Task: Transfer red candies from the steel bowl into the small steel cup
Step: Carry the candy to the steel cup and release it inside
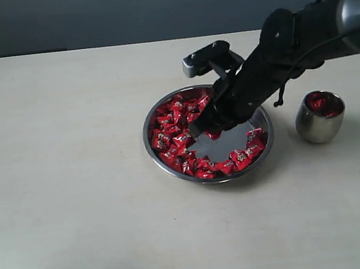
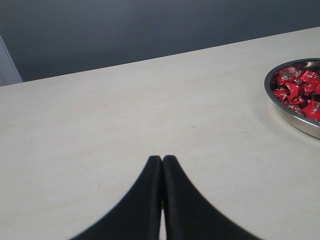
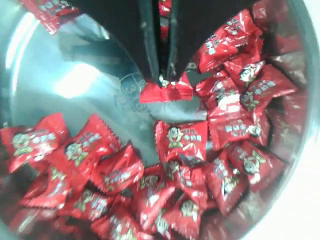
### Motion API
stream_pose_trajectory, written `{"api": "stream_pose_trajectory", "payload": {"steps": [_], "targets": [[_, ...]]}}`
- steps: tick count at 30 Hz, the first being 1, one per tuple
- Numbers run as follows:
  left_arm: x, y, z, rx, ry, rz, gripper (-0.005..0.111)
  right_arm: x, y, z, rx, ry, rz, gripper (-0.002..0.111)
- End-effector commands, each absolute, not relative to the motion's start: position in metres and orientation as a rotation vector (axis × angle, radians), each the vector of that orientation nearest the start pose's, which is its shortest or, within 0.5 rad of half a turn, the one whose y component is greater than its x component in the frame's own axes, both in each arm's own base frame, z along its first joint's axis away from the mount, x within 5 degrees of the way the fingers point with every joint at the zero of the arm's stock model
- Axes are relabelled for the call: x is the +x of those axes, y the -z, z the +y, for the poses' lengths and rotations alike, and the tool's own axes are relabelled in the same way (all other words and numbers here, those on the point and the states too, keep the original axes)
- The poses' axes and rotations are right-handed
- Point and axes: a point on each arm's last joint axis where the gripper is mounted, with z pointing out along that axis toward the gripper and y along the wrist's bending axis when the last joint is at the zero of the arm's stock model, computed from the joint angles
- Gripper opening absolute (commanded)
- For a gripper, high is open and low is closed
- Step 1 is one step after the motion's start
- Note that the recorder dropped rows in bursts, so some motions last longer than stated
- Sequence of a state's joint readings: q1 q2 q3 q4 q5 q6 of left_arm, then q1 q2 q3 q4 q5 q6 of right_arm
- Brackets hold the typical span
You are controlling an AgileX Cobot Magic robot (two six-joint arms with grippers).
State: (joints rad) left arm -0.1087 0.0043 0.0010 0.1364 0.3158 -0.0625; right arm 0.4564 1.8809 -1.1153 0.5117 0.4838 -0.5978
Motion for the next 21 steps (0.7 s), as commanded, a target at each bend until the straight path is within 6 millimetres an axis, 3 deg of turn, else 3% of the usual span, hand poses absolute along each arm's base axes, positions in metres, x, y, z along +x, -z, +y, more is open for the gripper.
{"api": "stream_pose_trajectory", "payload": {"steps": [1,7,13,21], "targets": [[0.054,-0.185,-0.002,0.125,0.0,1.787,0.0,0.329,-0.196,0.162,-0.742,-0.387,2.482,0.0],[0.054,-0.185,-0.002,0.125,0.0,1.787,0.0,0.335,-0.225,0.107,-0.534,-0.305,2.521,0.0],[0.054,-0.185,-0.002,0.125,0.0,1.787,0.0,0.334,-0.227,0.057,-0.335,-0.245,2.663,0.0],[0.054,-0.185,-0.002,0.125,0.0,1.787,0.0,0.328,-0.222,0.036,-0.255,-0.167,2.781,0.0]]}}
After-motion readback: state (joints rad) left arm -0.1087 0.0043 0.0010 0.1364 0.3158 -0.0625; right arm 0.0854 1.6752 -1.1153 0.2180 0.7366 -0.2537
